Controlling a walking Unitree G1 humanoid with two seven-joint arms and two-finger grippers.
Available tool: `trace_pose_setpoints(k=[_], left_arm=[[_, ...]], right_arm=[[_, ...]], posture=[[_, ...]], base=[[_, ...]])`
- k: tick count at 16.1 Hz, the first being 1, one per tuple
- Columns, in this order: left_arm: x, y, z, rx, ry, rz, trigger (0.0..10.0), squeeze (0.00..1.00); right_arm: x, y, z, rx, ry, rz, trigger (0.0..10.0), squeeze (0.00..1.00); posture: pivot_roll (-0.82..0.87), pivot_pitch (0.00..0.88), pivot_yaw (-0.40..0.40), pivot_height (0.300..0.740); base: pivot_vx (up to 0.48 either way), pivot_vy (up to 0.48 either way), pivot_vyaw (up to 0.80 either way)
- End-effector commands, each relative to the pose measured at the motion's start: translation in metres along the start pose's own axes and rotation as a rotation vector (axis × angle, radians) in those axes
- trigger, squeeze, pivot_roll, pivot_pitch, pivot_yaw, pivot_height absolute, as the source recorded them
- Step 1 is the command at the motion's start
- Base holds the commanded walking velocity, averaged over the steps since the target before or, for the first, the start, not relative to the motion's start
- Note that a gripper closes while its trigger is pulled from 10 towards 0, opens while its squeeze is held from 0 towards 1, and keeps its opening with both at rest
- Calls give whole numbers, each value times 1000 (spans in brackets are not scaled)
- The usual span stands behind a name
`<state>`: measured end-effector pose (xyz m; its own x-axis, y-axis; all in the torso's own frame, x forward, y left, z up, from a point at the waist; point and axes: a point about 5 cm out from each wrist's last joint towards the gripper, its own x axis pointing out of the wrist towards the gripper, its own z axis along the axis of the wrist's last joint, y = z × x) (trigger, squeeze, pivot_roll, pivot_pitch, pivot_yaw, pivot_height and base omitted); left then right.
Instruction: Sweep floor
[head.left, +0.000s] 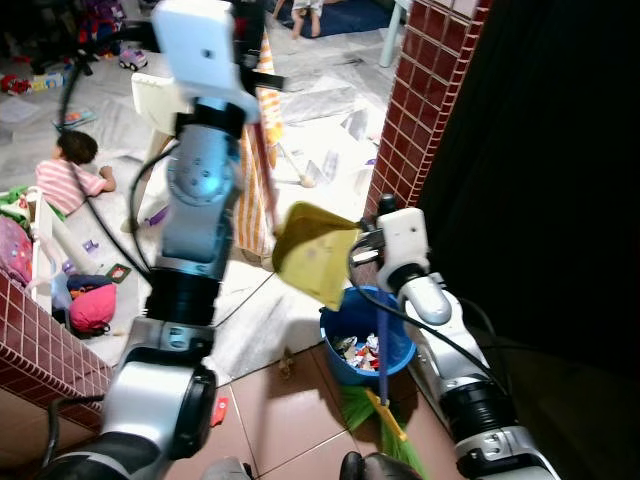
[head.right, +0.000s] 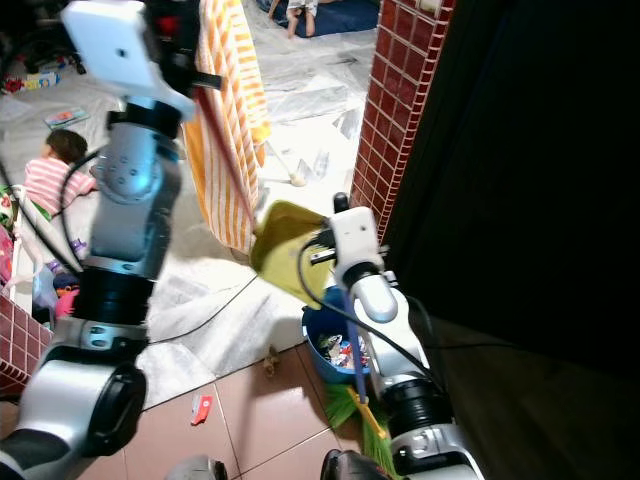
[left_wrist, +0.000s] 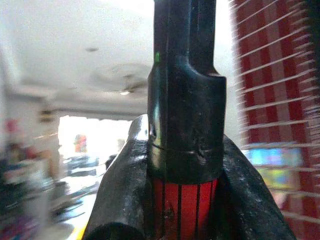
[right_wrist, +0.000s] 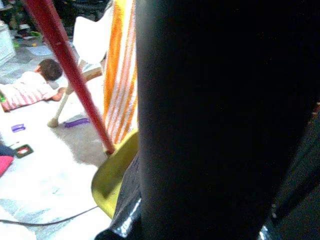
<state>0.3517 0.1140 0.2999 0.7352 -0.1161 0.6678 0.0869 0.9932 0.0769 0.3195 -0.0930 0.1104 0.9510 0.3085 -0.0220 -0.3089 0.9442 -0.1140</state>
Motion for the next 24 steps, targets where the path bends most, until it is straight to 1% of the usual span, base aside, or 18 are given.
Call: trace_pose_setpoints(k=[1,3,5,6,7,9,10,11,12,14,16,17,18,20,21,22,23,24], left_arm=[[-6,26,2,120,8,103,10000,0],[-17,42,-10,206,81,148,10000,0],[-41,54,-32,286,202,180,10000,0],[-45,56,-36,298,224,184,10000,0],[-63,57,-50,329,296,206,10000,0],[-79,58,-61,349,344,227,10000,0],[-81,58,-63,358,355,224,10000,0],[-88,59,-69,421,376,218,10000,0],[-92,60,-72,466,387,222,10000,0],[-103,64,-79,526,438,269,10000,0],[-117,67,-87,537,489,308,10000,0],[-129,68,-95,499,548,326,10000,0],[-136,68,-99,438,581,356,10000,0],[-141,67,-102,416,587,368,10000,0],[-145,67,-103,410,594,396,10000,0],[-149,69,-105,423,599,415,10000,0],[-151,69,-105,419,600,424,10000,0],[-153,71,-105,435,599,433,10000,0]], right_arm=[[4,0,9,17,-45,9,10000,0],[5,0,9,16,-44,10,10000,0],[5,-1,8,15,-42,7,10000,0],[5,-1,8,14,-43,7,10000,0],[5,-1,10,13,-55,6,10000,0],[7,0,14,20,-90,8,10000,0],[7,0,15,22,-101,8,10000,0],[10,2,26,31,-156,2,10000,0],[12,2,32,42,-184,-3,10000,0],[15,3,43,68,-222,-3,10000,0],[17,5,53,97,-259,3,10000,0],[17,6,59,94,-284,4,10000,0],[17,8,62,83,-301,13,10000,0],[16,10,63,57,-310,26,10000,0],[16,11,63,53,-313,32,10000,0],[15,11,62,80,-310,28,10000,0],[15,11,62,83,-310,28,10000,0],[15,11,62,84,-310,25,10000,0]], posture=[[-34,0,-63,740],[-32,0,-63,740],[-29,0,-59,740],[-29,0,-59,740],[-27,0,-59,740],[-26,0,-61,740],[-26,0,-61,740],[-28,1,-58,740],[-28,1,-58,740],[-28,6,-54,740],[-26,11,-51,740],[-27,15,-50,740],[-25,16,-52,740],[-23,19,-54,740],[-22,21,-54,740],[-22,23,-54,740],[-22,23,-54,740],[-22,26,-53,740]], base=[[0,0,0],[0,0,0],[0,0,0],[0,0,0],[0,0,0],[0,0,0],[0,0,0],[0,0,0],[0,0,0],[0,0,0],[0,0,0],[0,0,0],[0,0,0],[0,0,600],[0,0,800],[0,0,613],[0,0,613],[0,0,0]])
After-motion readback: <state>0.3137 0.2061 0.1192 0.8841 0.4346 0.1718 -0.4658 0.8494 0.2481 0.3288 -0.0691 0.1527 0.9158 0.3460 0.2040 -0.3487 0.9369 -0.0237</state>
